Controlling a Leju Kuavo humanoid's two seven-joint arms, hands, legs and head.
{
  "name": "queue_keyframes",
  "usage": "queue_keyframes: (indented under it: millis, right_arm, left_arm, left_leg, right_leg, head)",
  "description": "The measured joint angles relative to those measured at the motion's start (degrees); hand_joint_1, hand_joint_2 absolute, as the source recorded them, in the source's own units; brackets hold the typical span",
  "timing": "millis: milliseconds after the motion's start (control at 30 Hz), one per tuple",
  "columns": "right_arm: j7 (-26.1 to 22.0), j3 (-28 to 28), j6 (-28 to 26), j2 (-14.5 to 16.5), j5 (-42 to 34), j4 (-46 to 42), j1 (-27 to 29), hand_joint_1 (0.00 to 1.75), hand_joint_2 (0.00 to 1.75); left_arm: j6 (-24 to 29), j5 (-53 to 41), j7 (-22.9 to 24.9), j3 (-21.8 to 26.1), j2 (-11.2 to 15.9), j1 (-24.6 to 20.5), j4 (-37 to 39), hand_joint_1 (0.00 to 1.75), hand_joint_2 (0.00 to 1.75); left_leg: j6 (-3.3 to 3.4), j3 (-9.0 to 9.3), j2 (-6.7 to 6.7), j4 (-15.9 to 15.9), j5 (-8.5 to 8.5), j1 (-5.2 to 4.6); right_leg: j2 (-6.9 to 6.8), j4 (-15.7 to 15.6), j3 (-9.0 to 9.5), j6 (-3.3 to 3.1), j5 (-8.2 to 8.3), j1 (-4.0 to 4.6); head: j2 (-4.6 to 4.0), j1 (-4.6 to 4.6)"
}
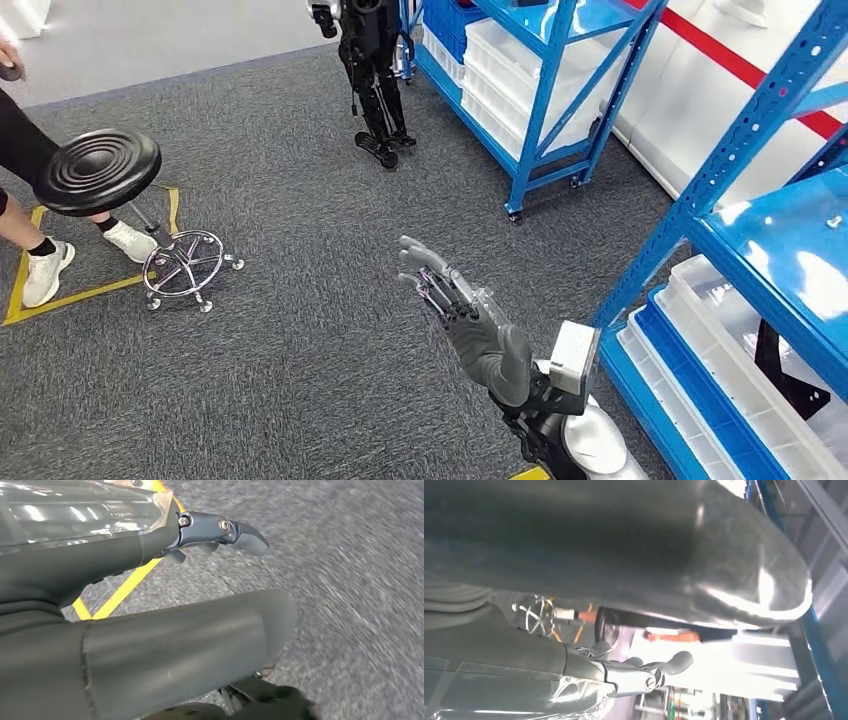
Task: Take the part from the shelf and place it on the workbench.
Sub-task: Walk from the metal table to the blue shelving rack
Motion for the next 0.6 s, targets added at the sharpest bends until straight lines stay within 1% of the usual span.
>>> queue_keyframes:
  millis: [33, 67, 100, 133, 167, 200, 233, 267, 300, 333, 367, 400, 433, 467, 500, 533, 567, 600]
  right_arm:
    - [0.0, 0.0, 0.0, 0.0, 0.0, 0.0, 0.0, 0.0, 0.0]
    - [0.0, 0.0, 0.0, 0.1, 0.0, 0.0, 0.0, 0.0, 0.0]
    - [0.0, 0.1, 0.1, 0.1, 0.0, 0.0, 0.0, 0.0, 0.0]
    - [0.0, 0.1, 0.1, 0.1, 0.0, 0.1, 0.1, 0.0, 0.0]
    - [0.1, 0.1, 0.1, 0.1, 0.0, 0.1, 0.1, 0.0, 0.0]
    - [0.1, 0.1, 0.1, 0.1, 0.0, 0.1, 0.1, 0.0, 0.0]
    - [0.2, 0.1, 0.1, 0.1, 0.0, 0.1, 0.1, 0.0, 0.0]
    - [0.3, 0.1, 0.1, 0.1, 0.0, 0.1, 0.0, 0.0, 0.0]
    - [0.4, 0.1, 0.1, 0.1, 0.0, 0.1, 0.0, 0.0, 0.0]
    - [0.4, 0.1, 0.1, 0.1, 0.1, 0.1, 0.0, 0.0, 0.0]
    - [0.4, 0.1, 0.1, 0.1, 0.1, 0.1, 0.0, 0.0, 0.0]
    - [0.4, 0.1, 0.1, 0.1, 0.1, 0.1, 0.1, 0.0, 0.0]
    - [0.4, 0.0, 0.0, 0.1, 0.1, 0.1, 0.1, 0.0, 0.0]
    - [0.4, -0.1, -0.1, 0.1, 0.1, 0.1, 0.1, 0.0, 0.0]
    - [0.3, -0.1, -0.1, 0.1, 0.1, 0.1, 0.1, 0.0, 0.0]
    - [0.3, -0.2, -0.2, 0.1, 0.1, 0.1, 0.2, 0.0, 0.0]
    - [0.3, -0.3, -0.2, 0.1, 0.1, 0.1, 0.3, 0.0, 0.0]
    - [0.2, -0.4, -0.2, 0.1, 0.1, 0.1, 0.4, 0.0, 0.0]
  left_arm:
    - [0.0, 0.0, 0.0, 0.0, 0.0, 0.1, 0.0, 0.0, 0.0]
    - [0.0, 0.0, 0.0, 0.0, 0.0, 0.2, 0.0, 0.0, 0.0]
    - [0.0, 0.0, 0.0, 0.0, 0.0, 0.3, 0.0, 0.0, 0.0]
    - [0.0, 0.0, 0.1, 0.0, 0.0, 0.4, 0.0, 0.0, 0.0]
    - [0.1, 0.0, 0.1, 0.0, 0.0, 0.5, 0.0, 0.0, 0.0]
    - [0.1, 0.0, 0.1, 0.0, 0.0, 0.5, 0.0, 0.0, 0.0]
    - [0.1, 0.0, 0.1, 0.0, 0.0, 0.4, 0.0, 0.0, 0.0]
    - [0.2, 0.0, 0.1, 0.0, 0.0, 0.4, 0.0, 0.0, 0.0]
    - [0.2, 0.0, 0.1, 0.0, 0.0, 0.4, 0.0, 0.0, 0.0]
    - [0.2, 0.0, 0.1, 0.0, 0.0, 0.4, 0.0, 0.0, 0.0]
    - [0.2, 0.0, 0.1, 0.0, 0.0, 0.4, 0.0, 0.0, 0.0]
    - [0.3, -0.1, 0.2, 0.0, 0.0, 0.3, 0.0, 0.0, 0.0]
    - [0.4, -0.1, 0.2, 0.0, 0.0, 0.2, 0.0, 0.0, 0.0]
    - [0.5, -0.1, 0.2, 0.0, 0.1, 0.2, -0.1, 0.0, 0.0]
    - [0.7, -0.1, 0.2, 0.0, 0.1, 0.2, -0.1, 0.0, 0.0]
    - [0.8, -0.1, 0.2, 0.0, 0.2, 0.3, -0.1, 0.0, 0.0]
    - [0.8, -0.1, 0.2, 0.0, 0.3, 0.4, -0.1, 0.0, 0.0]
    - [0.8, -0.1, 0.2, 0.0, 0.3, 0.4, -0.1, 0.0, 0.0]
  left_leg:
    - [-0.02, -1.92, -1.39, 3.8, -1.71, 0.02]
    - [-0.06, -3.94, -2.04, 7.4, -2.98, 0.03]
    - [-0.09, -5.4, -2.27, 9.6, -3.28, 0.04]
    - [-0.09, -5.93, -2.35, 9.7, -2.42, 0.06]
    - [-0.07, -5.46, -2.47, 7.9, -0.67, 0.13]
    - [-0.07, -3.98, -3.08, 4.2, 1.71, 0.31]
    - [-0.11, -2.35, -4.36, 0.5, 3.38, 0.54]
    - [-0.1, -1.1, -5.46, -2.4, 4.44, 0.71]
    - [-0.01, -0.27, -6.25, -4.3, 4.88, 0.74]
    - [0.19, -0.1, -6.43, -4.7, 4.68, 0.59]
    - [0.55, 0.07, -5.76, -4.8, 4.85, 0.37]
    - [1.01, 0.3, -5.04, -5.0, 5.05, 0.27]
    - [1.47, 0.54, -4.38, -5.2, 5.26, 0.22]
    - [1.93, 0.75, -3.62, -5.5, 5.45, 0.21]
    - [2.29, 0.79, -2.83, -5.7, 5.55, 0.17]
    - [2.5, 0.81, -2.05, -5.8, 5.54, 0.02]
    - [2.64, 0.77, -1.18, -5.7, 5.48, -0.1]
    - [2.68, 0.74, -0.35, -5.7, 5.43, -0.19]
  right_leg:
    - [0.65, 0.0, 0.0, -0.33, -0.02, 0.07]
    - [1.4, 0.0, 0.0, -0.48, -0.04, 0.18]
    - [2.22, 0.0, 0.02, -0.49, -0.05, 0.28]
    - [3.05, 0.0, 0.07, -0.5, -0.06, 0.34]
    - [3.85, 0.1, 0.14, -0.48, -0.06, 0.36]
    - [4.64, 0.2, 0.22, -0.45, -0.07, 0.33]
    - [5.33, 0.3, 0.2, -0.3, -0.09, 0.42]
    - [5.96, 0.4, 0.11, -0.09, -0.1, 0.55]
    - [6.54, 0.4, -0.08, 0.23, -0.05, 0.65]
    - [7.09, 0.4, -0.31, 0.64, 0.08, 0.7]
    - [7.69, 0.2, -0.57, 1.07, 0.25, 0.61]
    - [7.8, 0.2, -0.83, 1.45, 0.35, 0.52]
    - [6.93, 0.7, -1.26, 1.69, 0.15, 0.52]
    - [5.35, 2.2, -2.2, 1.73, -0.65, 0.59]
    - [3.45, 5.0, -3.6, 1.6, -1.94, 0.64]
    - [1.82, 8.6, -5.48, 1.43, -3.55, 0.63]
    - [1.03, 12.6, -7.51, 1.37, -5.09, 0.54]
    - [0.76, 15.4, -8.94, 1.49, -5.98, 0.43]
  head:
    - [0.0, -0.14]
    - [0.0, -0.23]
    - [0.0, -0.26]
    - [0.0, -0.25]
    - [0.0, -0.25]
    - [0.0, -0.26]
    - [0.0, -0.25]
    - [0.0, -0.22]
    - [0.0, -0.18]
    - [0.0, -0.16]
    - [0.0, -0.15]
    - [0.0, -0.13]
    - [0.0, -0.12]
    - [0.0, -0.02]
    - [0.0, 0.08]
    - [0.0, 0.15]
    - [0.0, 0.24]
    - [0.0, 0.25]
